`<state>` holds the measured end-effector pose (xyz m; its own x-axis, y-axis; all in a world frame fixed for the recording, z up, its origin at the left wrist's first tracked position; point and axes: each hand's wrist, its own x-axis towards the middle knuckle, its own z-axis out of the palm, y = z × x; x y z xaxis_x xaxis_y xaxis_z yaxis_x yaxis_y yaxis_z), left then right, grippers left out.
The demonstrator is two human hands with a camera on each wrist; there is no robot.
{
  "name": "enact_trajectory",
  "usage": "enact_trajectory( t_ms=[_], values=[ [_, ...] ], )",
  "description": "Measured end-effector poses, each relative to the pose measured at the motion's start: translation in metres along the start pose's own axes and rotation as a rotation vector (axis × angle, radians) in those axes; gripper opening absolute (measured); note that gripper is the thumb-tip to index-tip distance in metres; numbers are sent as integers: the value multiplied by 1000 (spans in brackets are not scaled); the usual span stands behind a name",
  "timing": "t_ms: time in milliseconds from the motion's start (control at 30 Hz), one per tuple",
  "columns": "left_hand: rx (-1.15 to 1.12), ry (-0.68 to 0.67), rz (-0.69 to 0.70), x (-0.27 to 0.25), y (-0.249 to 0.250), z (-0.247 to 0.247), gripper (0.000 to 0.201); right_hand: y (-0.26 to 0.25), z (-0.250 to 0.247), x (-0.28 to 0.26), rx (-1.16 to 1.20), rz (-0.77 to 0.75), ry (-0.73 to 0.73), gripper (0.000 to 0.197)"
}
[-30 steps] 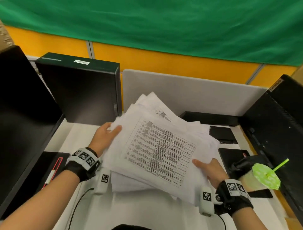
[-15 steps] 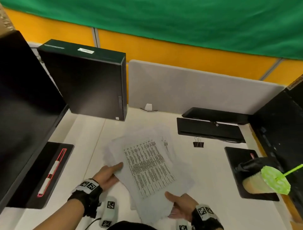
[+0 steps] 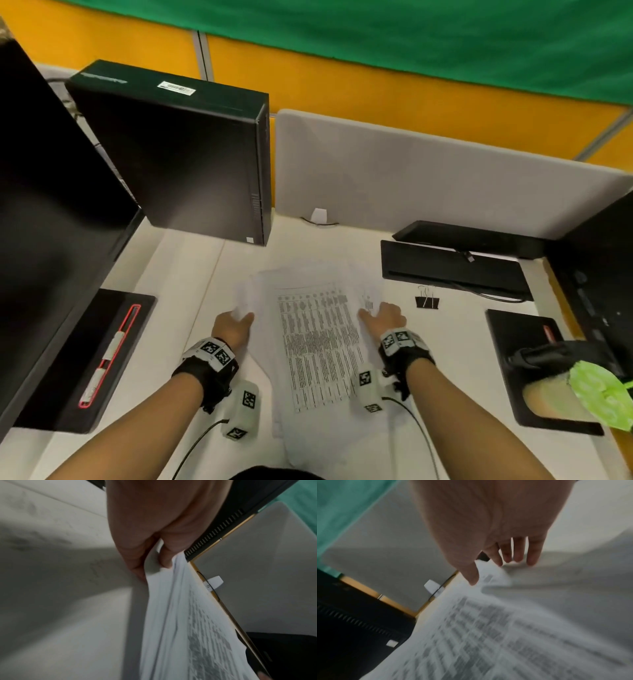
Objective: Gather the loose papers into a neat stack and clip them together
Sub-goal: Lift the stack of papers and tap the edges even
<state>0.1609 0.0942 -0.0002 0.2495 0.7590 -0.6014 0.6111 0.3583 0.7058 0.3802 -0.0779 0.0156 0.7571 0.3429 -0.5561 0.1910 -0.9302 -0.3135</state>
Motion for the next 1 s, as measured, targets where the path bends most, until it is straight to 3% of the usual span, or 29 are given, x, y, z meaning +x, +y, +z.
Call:
enact_trajectory(
  t_ms=[133,200,300,400,433,467,533,600,667,733,867,1000],
  values=[
    [4,-36,-44,9,4,0,47,-25,19,0,6,-163,-47,69],
    [42,17,-26,13,8,-1,46,-23,17,3,59,-158,-22,71],
    [76,95,23,13,19,4,67,-15,18,8,0,-131,46,77],
    [-102,-109,20,16,25,23,102,-21,27,3,51,-273,-73,78],
    [-121,-123,29,17,27,28,102,-22,28,2,130,-290,-118,77],
    [-120,-73,50,18,30,28,93,-23,27,3,208,-283,-130,77],
    [-54,156,43,23,29,20,72,-19,21,4,274,-207,-42,73],
    [78,258,-20,24,22,5,67,-9,19,2,178,-74,89,70],
    [128,227,-102,17,13,-3,66,-1,25,-7,70,-14,137,67],
    [33,158,-141,9,0,-2,55,-2,38,-17,36,-81,124,67],
    [4,83,-28,7,-19,-1,29,-10,52,-24,-21,-170,86,79],
    [39,95,30,16,-11,-15,48,0,51,-22,-160,-237,64,87]
  ],
)
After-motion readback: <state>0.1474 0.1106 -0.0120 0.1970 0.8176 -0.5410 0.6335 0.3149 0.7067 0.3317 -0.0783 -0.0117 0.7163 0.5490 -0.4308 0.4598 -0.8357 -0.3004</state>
